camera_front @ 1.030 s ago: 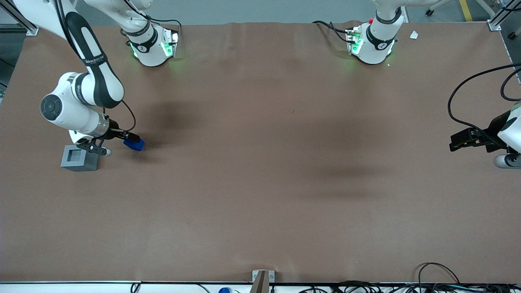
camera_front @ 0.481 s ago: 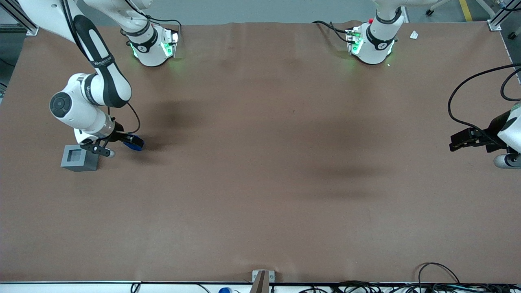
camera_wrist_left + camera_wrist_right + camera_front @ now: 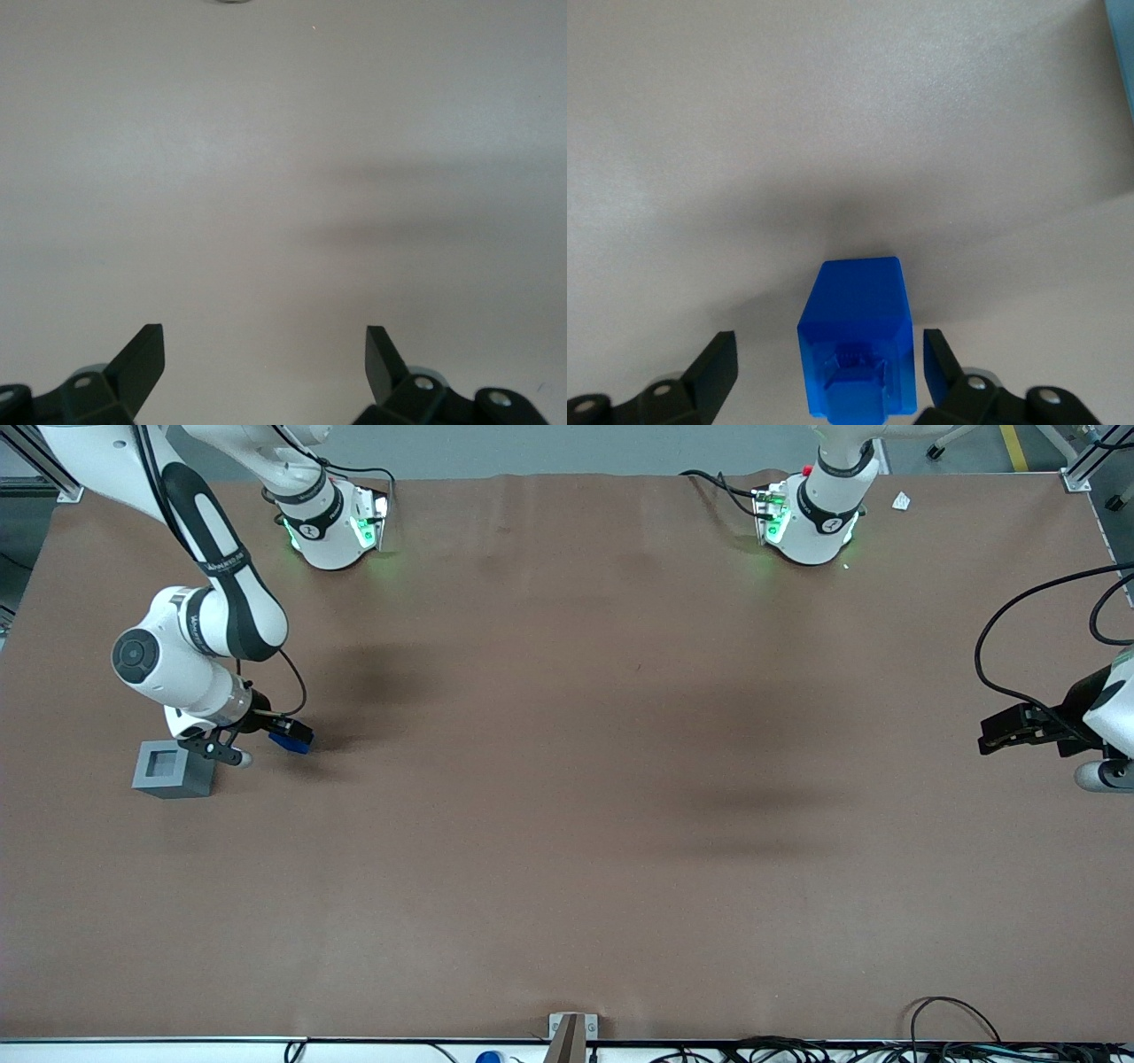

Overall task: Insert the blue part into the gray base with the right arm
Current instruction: 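Adjust the right gripper on the blue block and close the fingers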

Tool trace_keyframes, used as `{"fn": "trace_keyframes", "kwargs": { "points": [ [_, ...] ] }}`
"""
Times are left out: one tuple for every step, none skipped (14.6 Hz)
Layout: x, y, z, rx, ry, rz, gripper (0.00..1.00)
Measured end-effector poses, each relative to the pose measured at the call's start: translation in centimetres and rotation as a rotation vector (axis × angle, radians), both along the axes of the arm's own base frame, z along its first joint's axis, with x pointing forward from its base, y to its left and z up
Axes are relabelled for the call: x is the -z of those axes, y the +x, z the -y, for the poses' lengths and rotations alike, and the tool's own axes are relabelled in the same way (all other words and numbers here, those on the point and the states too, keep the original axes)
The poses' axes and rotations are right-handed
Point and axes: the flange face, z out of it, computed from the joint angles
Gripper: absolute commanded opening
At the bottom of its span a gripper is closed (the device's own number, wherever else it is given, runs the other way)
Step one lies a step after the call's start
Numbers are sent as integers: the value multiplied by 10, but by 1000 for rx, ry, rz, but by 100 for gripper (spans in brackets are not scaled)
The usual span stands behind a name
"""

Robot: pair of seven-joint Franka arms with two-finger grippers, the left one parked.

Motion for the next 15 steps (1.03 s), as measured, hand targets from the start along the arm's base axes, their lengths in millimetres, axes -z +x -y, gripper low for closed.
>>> {"fn": "trace_keyframes", "kwargs": {
  "points": [
    [0,0,0,0,0,-1,82],
    [0,0,0,0,0,-1,78],
    [0,-1,0,1,0,-1,75],
    [1,-1,1,1,0,-2,70],
    [1,-1,2,4,0,-2,65],
    [1,-1,3,6,0,-2,59],
    [1,-1,4,9,0,-3,49],
    [1,-2,5,10,0,-4,37],
    [1,-2,5,11,0,-4,27],
    [1,-2,6,12,0,-4,20],
    [1,-2,6,13,0,-5,16],
    [1,-2,6,13,0,-5,12],
    [1,-2,6,12,0,-8,11],
    [1,-2,6,11,1,-10,11],
    [1,-2,6,10,1,-10,9]
  ]
}}
